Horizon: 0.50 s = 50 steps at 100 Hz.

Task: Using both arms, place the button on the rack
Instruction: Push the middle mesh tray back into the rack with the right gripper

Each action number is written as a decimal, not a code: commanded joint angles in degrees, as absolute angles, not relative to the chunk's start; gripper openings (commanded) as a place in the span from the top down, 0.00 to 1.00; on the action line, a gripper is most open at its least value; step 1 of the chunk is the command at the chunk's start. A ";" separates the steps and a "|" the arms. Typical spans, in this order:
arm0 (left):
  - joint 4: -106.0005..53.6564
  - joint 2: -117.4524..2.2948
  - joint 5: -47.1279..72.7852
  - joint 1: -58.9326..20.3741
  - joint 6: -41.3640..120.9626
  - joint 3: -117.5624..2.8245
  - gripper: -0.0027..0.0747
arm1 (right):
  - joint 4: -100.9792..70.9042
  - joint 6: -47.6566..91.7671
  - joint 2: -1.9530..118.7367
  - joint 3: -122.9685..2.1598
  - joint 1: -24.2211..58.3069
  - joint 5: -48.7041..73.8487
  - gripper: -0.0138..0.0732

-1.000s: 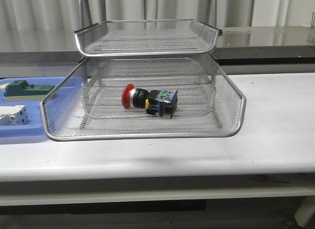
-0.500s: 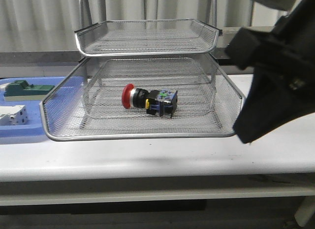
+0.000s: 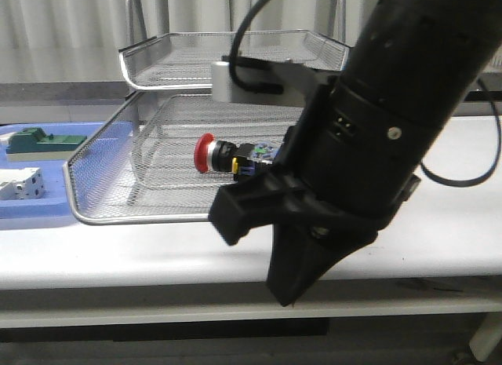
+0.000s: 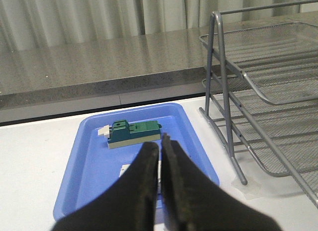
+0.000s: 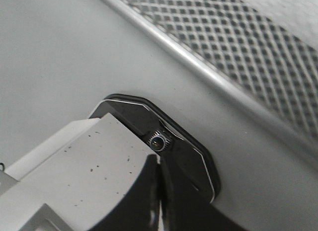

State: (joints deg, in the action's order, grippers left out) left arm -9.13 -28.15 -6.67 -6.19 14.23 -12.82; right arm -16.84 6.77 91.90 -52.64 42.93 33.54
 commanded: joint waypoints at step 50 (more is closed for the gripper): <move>-9.58 -28.32 -10.78 -6.01 13.68 -14.30 0.96 | -0.82 7.26 95.74 -61.22 43.50 29.58 0.91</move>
State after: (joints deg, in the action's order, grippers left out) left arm -9.13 -28.15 -6.67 -6.19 14.23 -12.82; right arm -4.02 6.77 97.46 -58.51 43.90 33.33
